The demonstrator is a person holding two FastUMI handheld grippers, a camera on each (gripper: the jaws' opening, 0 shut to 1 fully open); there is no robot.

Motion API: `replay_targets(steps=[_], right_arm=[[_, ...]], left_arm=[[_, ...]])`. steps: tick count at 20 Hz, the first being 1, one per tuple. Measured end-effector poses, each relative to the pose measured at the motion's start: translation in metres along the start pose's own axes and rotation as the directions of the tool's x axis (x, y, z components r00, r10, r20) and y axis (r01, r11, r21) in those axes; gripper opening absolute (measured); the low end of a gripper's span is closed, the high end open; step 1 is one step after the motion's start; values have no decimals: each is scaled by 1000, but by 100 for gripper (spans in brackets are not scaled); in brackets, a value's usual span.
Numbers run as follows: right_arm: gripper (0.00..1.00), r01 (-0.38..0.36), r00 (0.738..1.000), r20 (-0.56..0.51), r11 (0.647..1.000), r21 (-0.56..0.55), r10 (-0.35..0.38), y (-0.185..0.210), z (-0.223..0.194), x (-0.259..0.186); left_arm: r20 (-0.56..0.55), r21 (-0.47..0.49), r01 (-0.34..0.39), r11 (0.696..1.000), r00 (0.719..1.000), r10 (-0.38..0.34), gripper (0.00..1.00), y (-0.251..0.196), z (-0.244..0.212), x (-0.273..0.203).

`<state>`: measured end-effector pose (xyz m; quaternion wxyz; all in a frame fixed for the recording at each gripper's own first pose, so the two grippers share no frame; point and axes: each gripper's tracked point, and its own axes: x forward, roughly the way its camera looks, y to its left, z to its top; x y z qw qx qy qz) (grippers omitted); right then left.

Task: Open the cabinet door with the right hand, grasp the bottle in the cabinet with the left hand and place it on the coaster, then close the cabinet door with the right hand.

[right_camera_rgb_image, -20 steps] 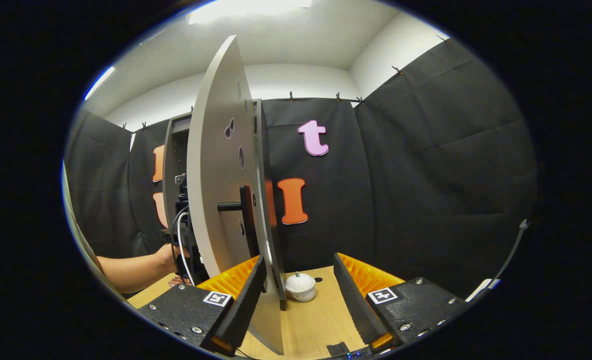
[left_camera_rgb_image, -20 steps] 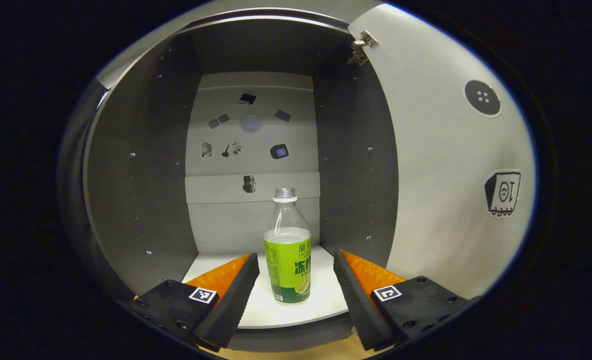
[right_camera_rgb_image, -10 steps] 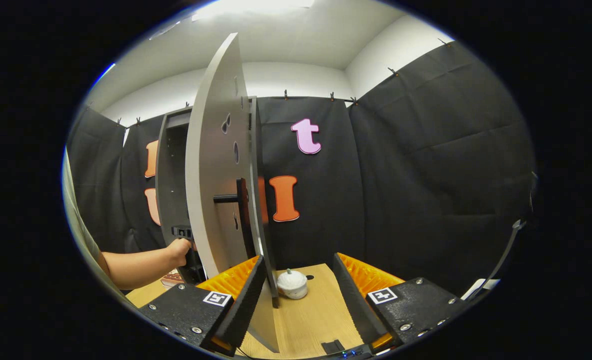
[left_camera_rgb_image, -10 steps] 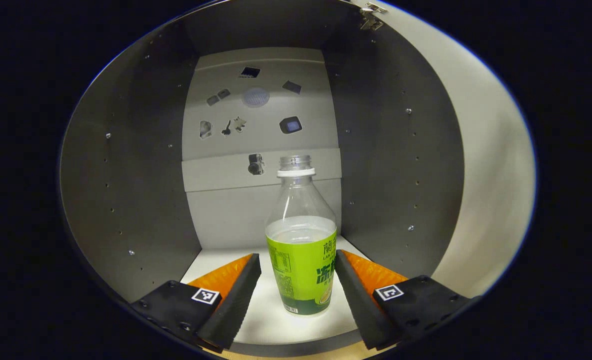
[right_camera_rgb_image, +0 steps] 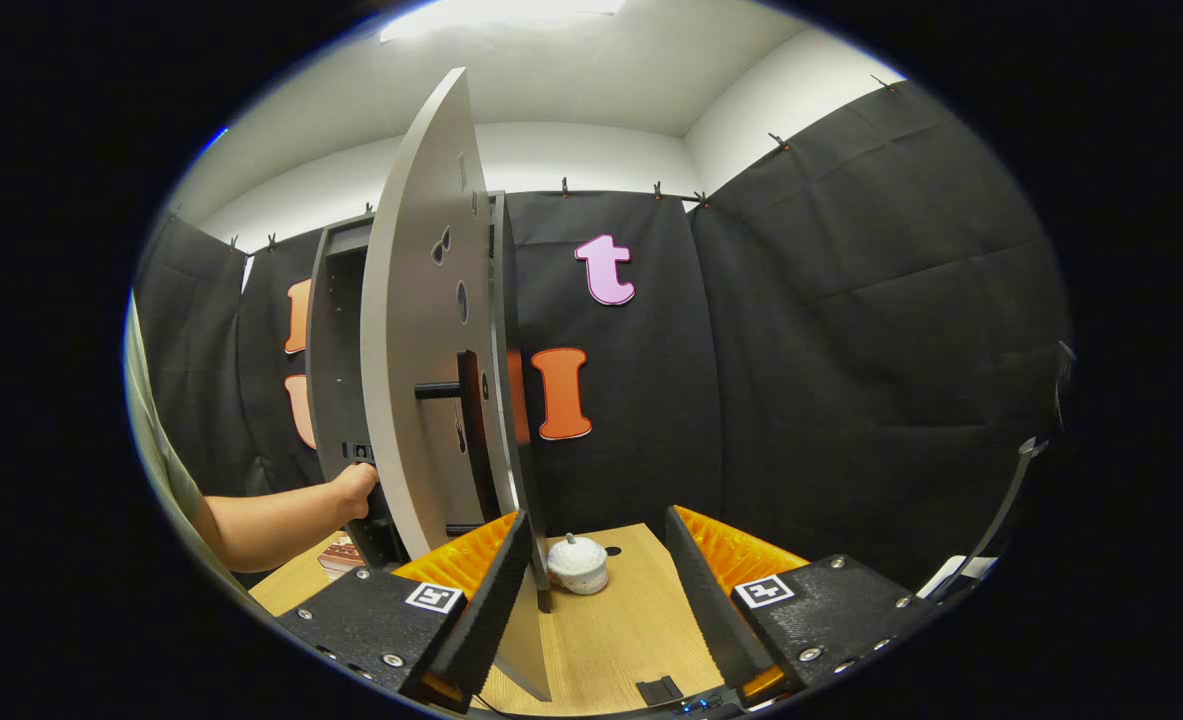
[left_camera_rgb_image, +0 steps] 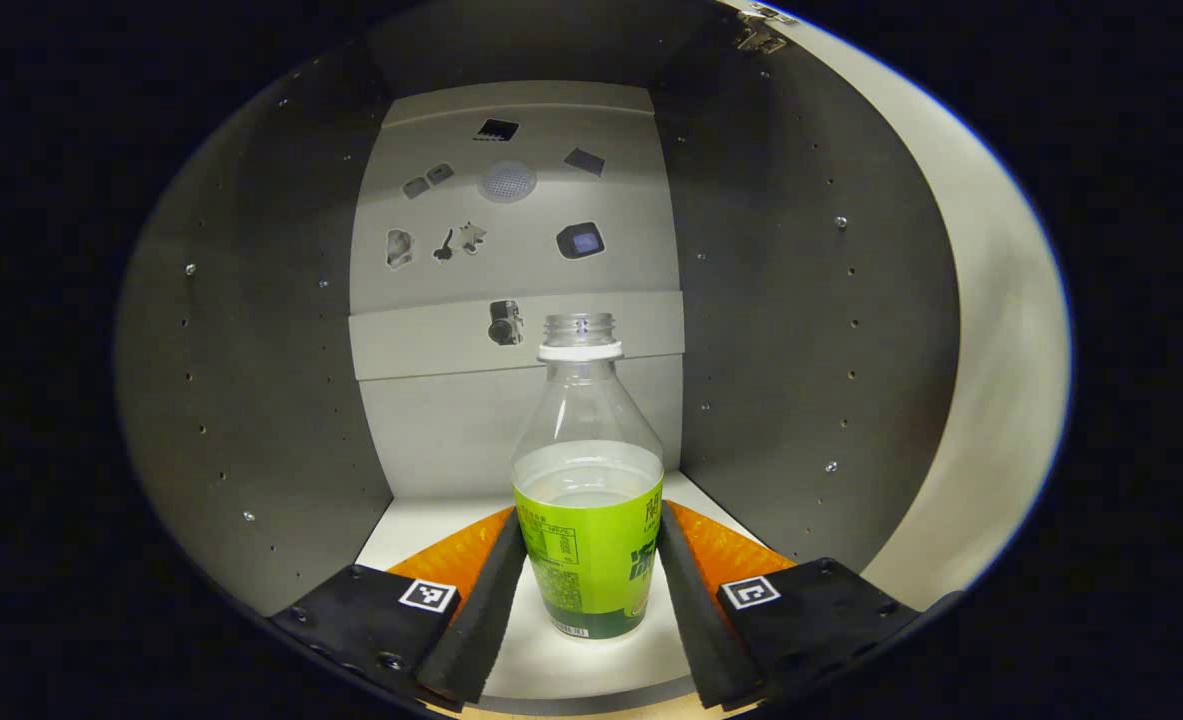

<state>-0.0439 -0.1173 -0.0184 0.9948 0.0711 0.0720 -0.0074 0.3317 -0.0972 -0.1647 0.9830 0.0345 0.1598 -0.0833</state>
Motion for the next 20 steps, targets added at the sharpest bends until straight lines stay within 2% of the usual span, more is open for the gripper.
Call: replay_targets(steps=[5,12,15,19,20], right_arm=[[84,-46,999,7,999,12,46,-2,-4,-2],[84,-140,990,-14,990,30,141,-16,-14,-3],[84,-199,979,-25,979,32,200,-24,-19,-3],[84,-238,971,-32,971,26,239,-39,-22,-2],[84,-253,967,-34,967,25,253,-36,-22,-1]], left_arm=[[22,-6,-38,999,999,38,81,14,6,-39],[64,-13,-137,991,989,137,81,32,9,-113],[71,-20,-203,979,976,204,81,43,5,-149],[87,-50,-273,961,957,276,83,52,2,-199],[95,-48,-294,954,950,298,79,56,0,-210]])
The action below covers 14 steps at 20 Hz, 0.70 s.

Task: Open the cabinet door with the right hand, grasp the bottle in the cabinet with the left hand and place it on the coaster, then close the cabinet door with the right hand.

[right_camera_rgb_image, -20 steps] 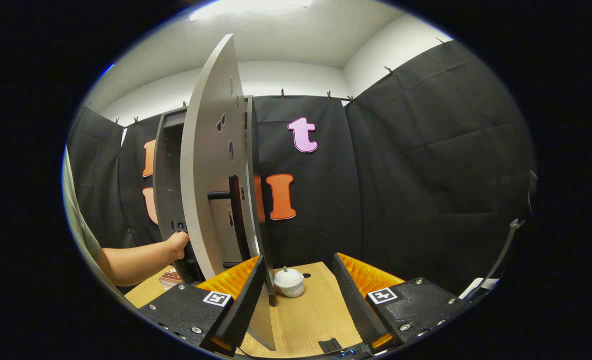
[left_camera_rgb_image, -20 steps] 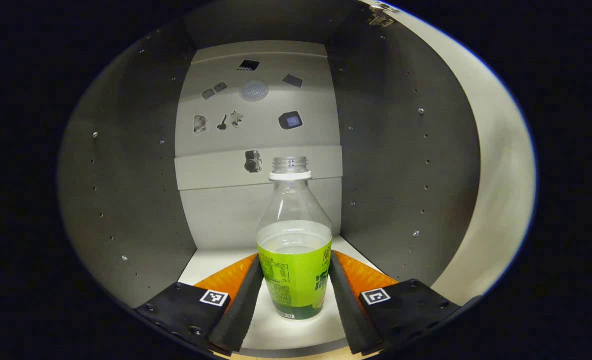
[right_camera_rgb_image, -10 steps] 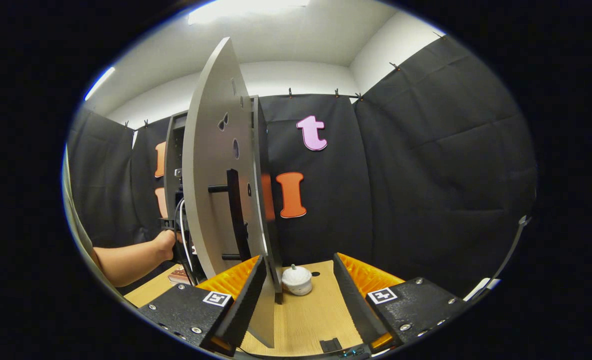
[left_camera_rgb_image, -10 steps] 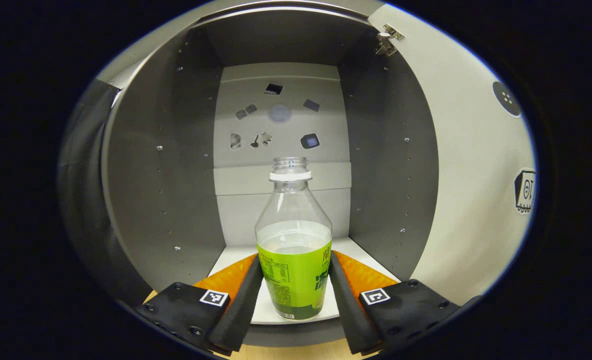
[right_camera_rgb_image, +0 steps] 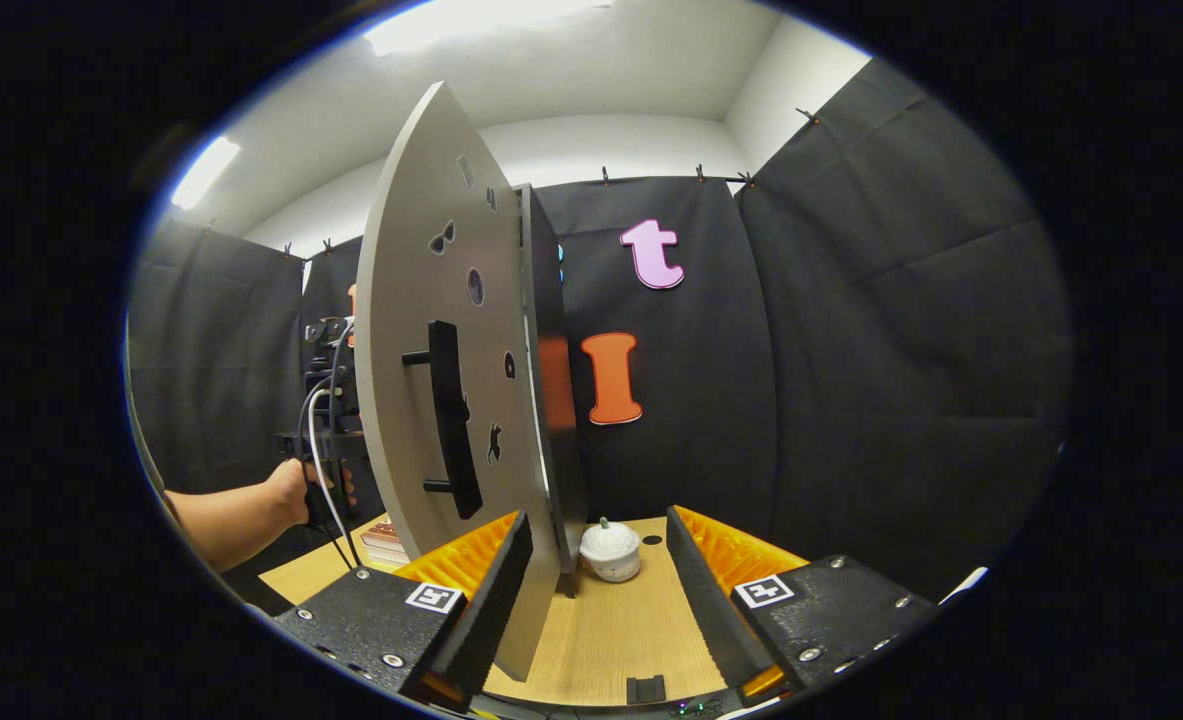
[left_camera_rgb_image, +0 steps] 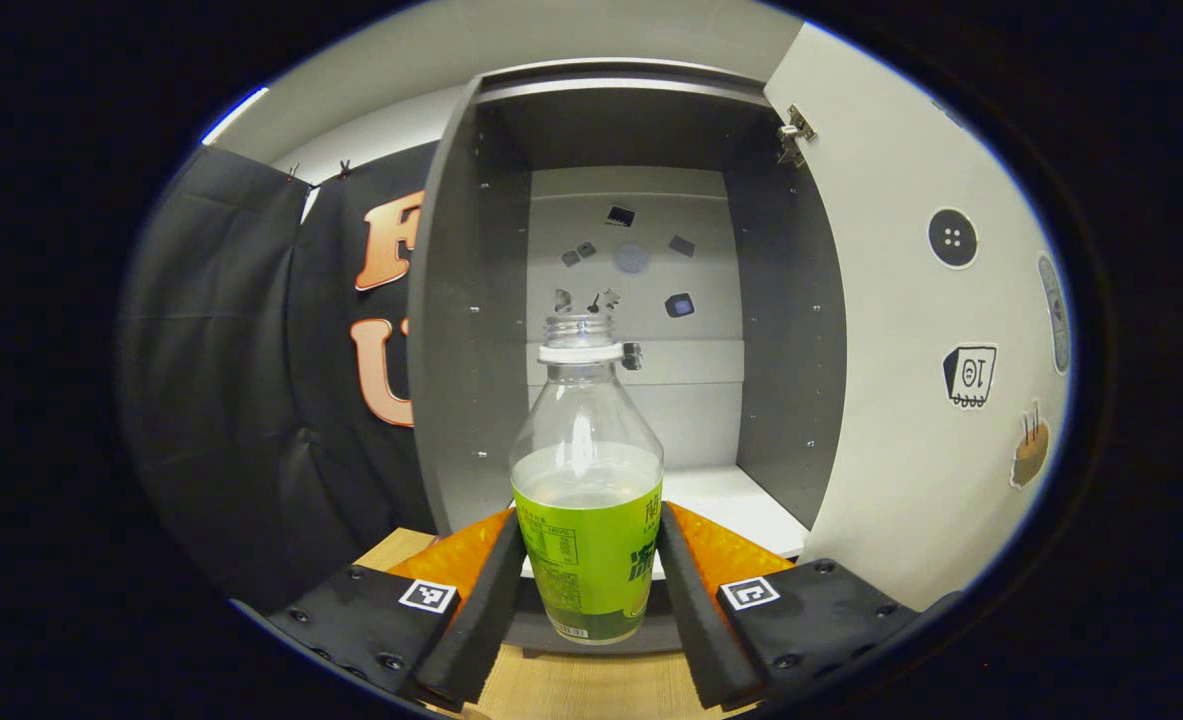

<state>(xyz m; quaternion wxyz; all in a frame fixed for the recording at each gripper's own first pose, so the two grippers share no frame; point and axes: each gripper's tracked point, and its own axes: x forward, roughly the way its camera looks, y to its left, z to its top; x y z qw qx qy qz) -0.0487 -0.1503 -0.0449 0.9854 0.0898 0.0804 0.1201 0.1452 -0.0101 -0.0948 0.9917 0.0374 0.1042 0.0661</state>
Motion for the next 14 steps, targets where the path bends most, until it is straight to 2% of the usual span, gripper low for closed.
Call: replay_targets(steps=[1,3,4,7,8,10,14], right_arm=[[84,-18,1000,-1,1000,0,18,4,0,1],[84,-64,998,9,998,5,64,17,0,-2],[84,-74,997,16,997,2,74,21,1,-1],[84,-80,997,11,997,-7,80,28,-8,-2],[84,-84,996,9,996,-8,84,33,-6,-2],[84,-89,996,-3,996,-12,89,37,-9,-3],[84,-59,998,-13,998,-2,59,38,-10,-4]], left_arm=[[5,6,-19,1000,1000,19,78,7,-1,-10],[8,22,-46,999,999,46,83,19,-9,-29],[11,31,-56,998,998,55,81,24,-14,-37],[-4,67,-82,994,997,82,81,38,-29,-63],[-19,60,-85,995,996,86,83,43,-36,-68],[-44,20,-89,996,995,90,81,51,-46,-77],[-51,29,-108,994,993,109,81,76,-59,-93]])
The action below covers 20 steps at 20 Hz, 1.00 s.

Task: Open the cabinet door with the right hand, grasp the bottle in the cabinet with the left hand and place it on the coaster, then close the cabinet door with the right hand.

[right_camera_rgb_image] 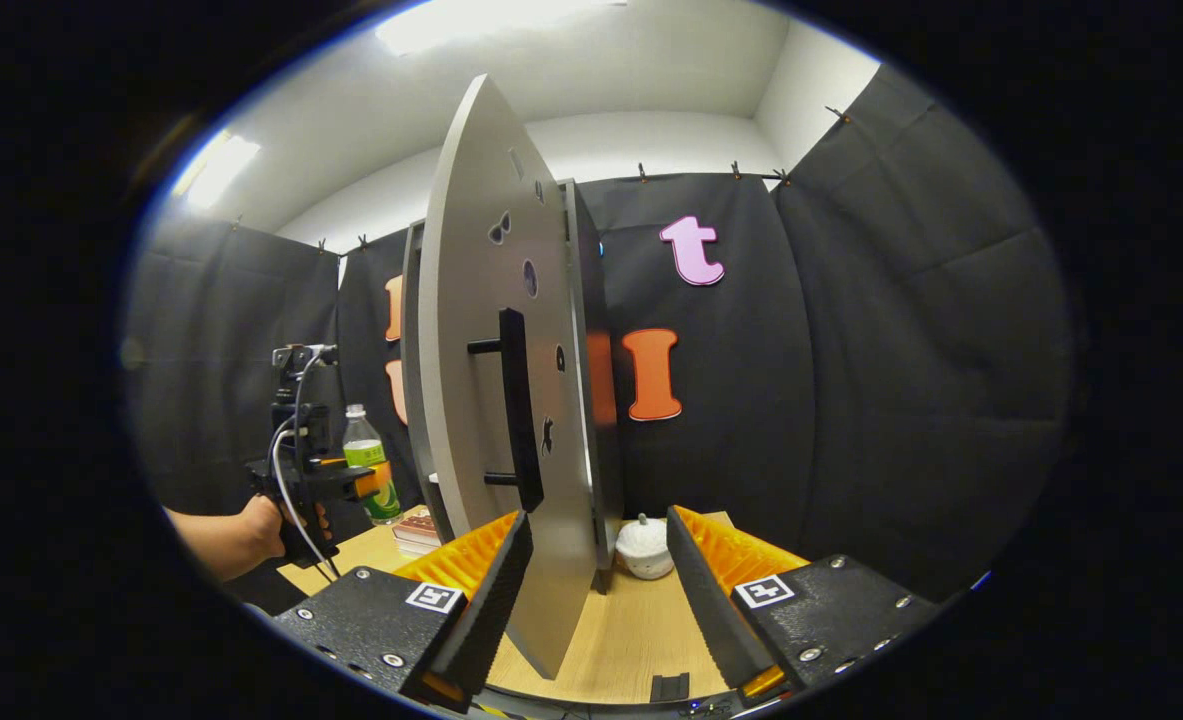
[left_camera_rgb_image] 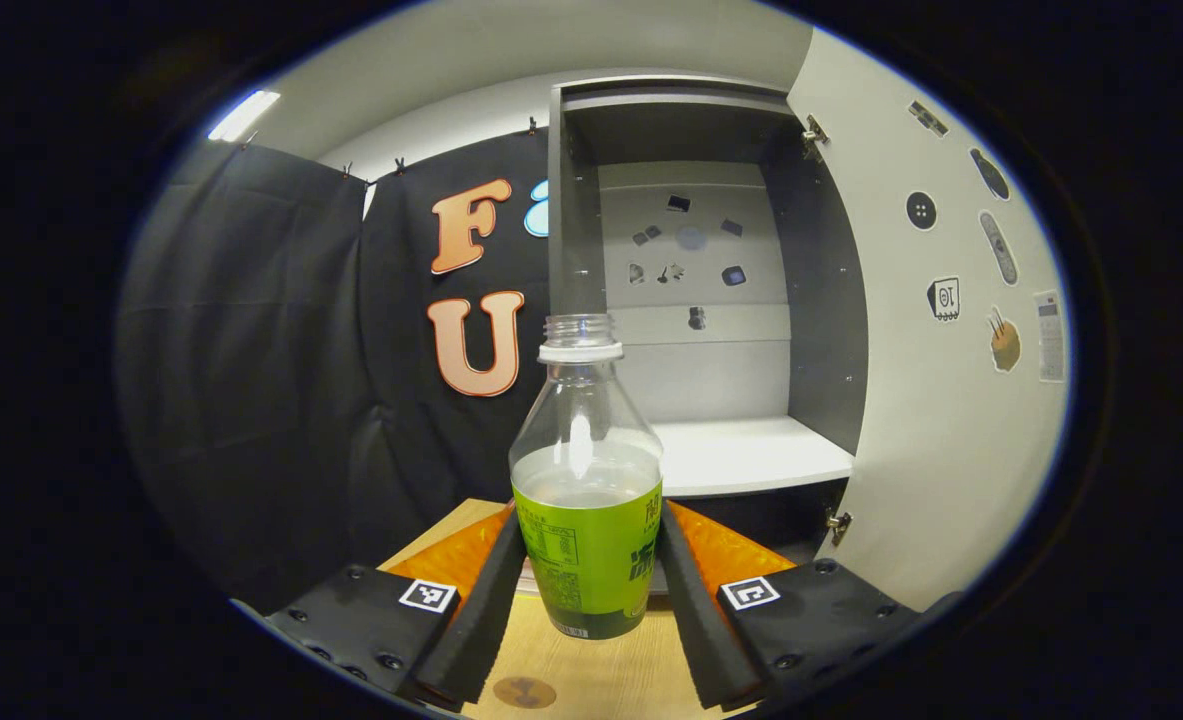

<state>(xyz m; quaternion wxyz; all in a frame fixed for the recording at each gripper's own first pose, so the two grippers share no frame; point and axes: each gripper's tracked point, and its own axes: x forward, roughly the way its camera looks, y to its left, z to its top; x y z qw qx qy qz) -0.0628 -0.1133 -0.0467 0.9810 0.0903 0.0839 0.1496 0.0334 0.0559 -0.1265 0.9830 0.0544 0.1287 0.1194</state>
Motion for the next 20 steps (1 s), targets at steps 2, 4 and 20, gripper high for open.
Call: replay_targets(steps=[2,4,20], right_arm=[[84,21,1000,-7,1000,13,-21,2,-2,-1],[84,43,999,-23,999,31,-42,5,-5,-2],[84,109,992,67,993,-42,-106,50,5,-7]], left_arm=[[-25,4,-8,1000,1000,8,81,12,-13,-3],[-52,-14,-18,1000,998,17,81,23,-24,-4],[-19,55,16,998,1000,-15,80,53,-61,-14]])
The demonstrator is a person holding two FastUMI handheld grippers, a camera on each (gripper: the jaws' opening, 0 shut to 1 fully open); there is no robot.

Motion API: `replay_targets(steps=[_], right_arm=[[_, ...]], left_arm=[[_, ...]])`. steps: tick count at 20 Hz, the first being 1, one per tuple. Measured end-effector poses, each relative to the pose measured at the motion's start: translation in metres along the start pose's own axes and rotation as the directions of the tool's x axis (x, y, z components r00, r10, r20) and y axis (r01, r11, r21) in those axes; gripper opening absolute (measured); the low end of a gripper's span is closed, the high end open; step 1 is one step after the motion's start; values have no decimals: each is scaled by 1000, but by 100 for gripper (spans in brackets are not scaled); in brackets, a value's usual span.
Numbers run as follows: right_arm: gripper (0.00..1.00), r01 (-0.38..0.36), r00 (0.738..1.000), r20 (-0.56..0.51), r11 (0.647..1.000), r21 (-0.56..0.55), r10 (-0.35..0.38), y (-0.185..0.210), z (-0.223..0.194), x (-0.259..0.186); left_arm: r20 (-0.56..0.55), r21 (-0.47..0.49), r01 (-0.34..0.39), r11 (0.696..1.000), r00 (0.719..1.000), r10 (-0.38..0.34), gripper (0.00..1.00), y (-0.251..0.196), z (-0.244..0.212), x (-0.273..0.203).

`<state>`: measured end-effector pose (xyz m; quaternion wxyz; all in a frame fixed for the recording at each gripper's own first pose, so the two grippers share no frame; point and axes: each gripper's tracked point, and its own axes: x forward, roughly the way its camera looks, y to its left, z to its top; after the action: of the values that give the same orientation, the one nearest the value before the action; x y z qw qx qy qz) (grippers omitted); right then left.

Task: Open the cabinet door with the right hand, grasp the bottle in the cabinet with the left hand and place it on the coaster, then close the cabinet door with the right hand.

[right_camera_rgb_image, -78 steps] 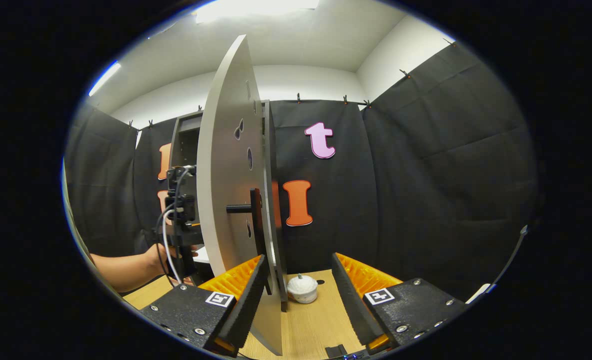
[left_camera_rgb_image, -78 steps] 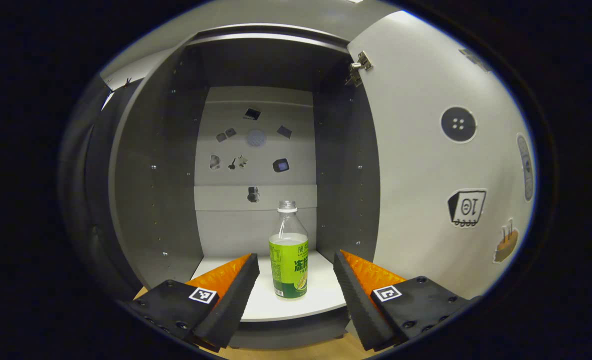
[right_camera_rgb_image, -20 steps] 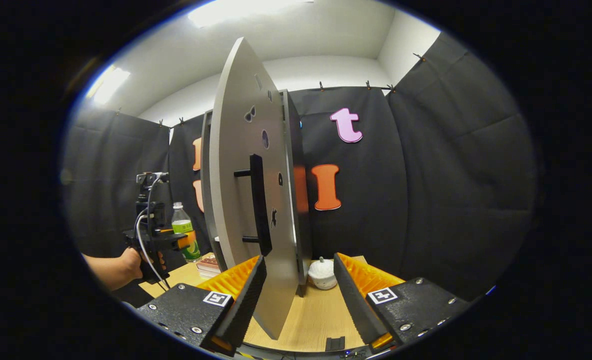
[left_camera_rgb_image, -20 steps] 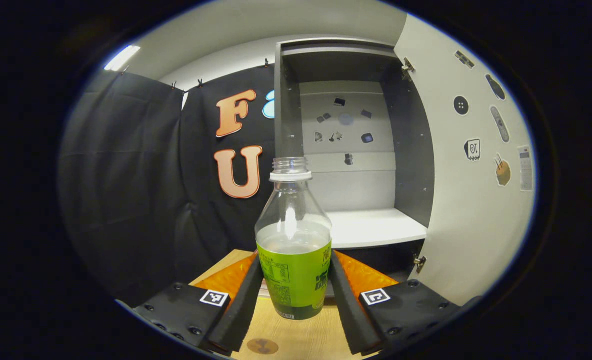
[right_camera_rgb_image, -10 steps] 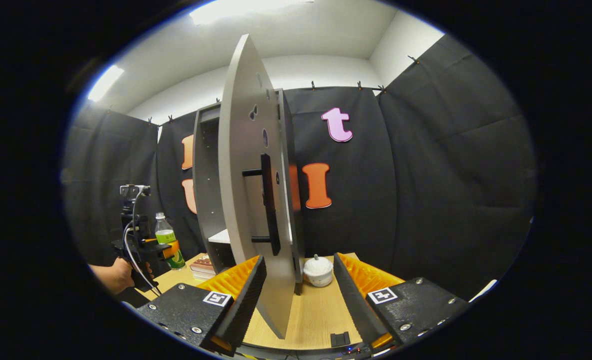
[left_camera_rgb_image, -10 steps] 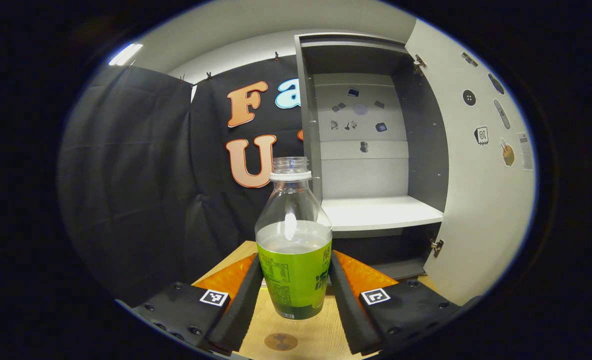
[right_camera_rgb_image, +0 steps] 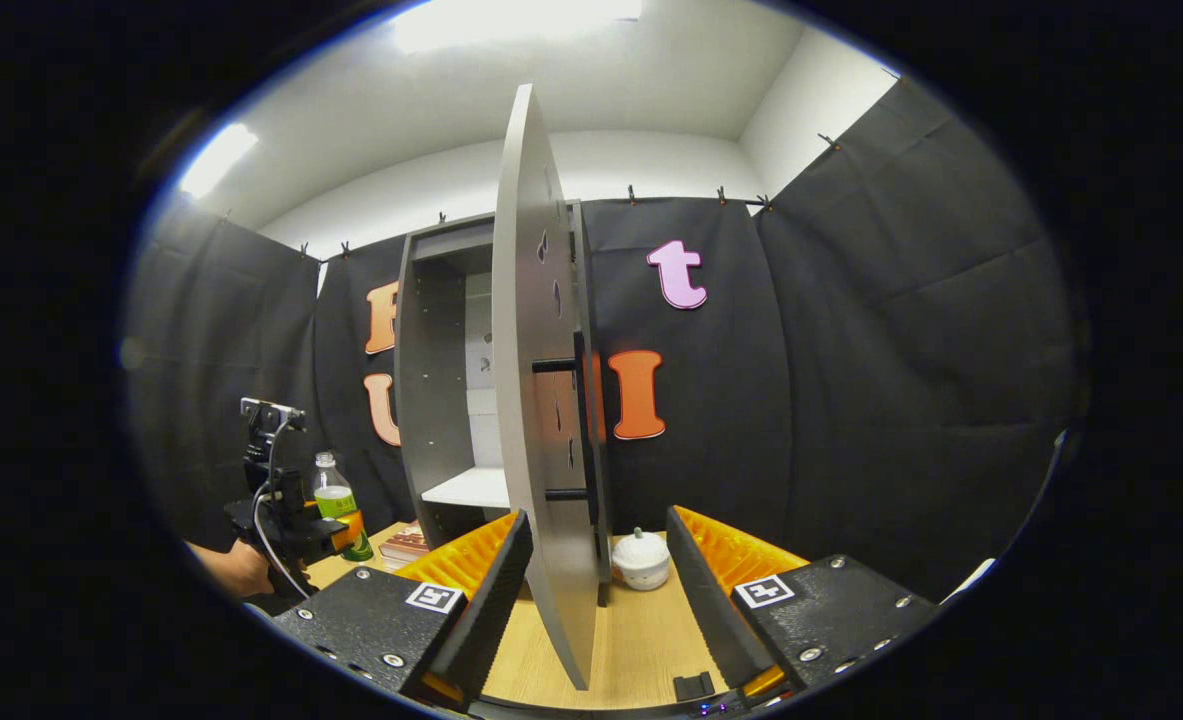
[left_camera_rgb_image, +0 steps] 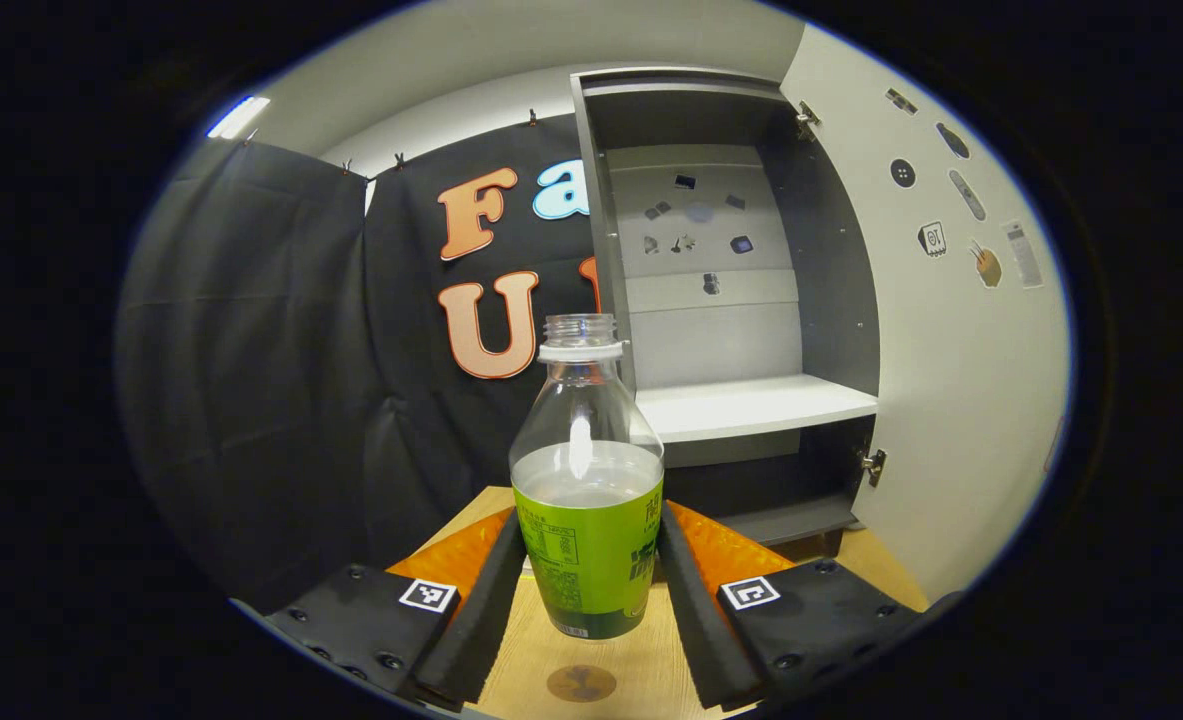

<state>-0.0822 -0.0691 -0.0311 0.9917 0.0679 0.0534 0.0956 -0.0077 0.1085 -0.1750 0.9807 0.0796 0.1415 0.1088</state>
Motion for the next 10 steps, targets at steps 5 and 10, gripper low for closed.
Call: replay_targets(steps=[5,10], right_arm=[[84,30,999,-25,999,-12,-30,7,-8,-6],[84,37,998,-53,999,-34,-39,14,-8,-9]], left_arm=[[7,-10,35,999,999,-35,80,-2,-31,1],[-37,-42,54,998,998,-55,83,3,-91,8]])
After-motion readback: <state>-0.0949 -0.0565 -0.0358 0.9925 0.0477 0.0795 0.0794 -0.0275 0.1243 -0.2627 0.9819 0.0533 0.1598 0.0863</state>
